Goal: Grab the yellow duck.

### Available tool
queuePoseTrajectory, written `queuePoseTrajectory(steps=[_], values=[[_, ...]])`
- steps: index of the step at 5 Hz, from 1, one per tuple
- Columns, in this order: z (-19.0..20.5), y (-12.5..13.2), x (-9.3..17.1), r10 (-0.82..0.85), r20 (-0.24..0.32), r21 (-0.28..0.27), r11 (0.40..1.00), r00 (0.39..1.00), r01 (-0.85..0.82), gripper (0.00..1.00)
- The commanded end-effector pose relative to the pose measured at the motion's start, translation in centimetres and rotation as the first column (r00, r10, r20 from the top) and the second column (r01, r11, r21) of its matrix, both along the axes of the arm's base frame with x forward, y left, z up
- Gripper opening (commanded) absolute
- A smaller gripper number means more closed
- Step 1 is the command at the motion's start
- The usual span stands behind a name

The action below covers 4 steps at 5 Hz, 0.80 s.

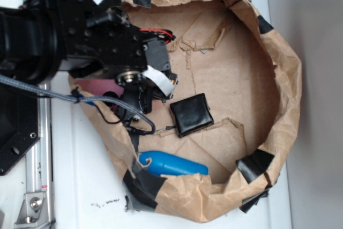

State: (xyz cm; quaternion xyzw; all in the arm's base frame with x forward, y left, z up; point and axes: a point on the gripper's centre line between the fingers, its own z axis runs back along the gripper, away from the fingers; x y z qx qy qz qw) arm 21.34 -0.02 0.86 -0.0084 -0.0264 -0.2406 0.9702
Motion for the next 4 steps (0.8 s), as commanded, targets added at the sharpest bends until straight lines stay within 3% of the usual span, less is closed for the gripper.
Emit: queuePoseTrajectory(steps=[1,4], values=[[0.42,-1.07,-0.26,-0.049,0.025,0.000,0.999,0.998,0.049,0.00],[1.25,-0.81,-0.13,-0.051,0.068,-0.035,0.998,0.996,0.053,0.00]])
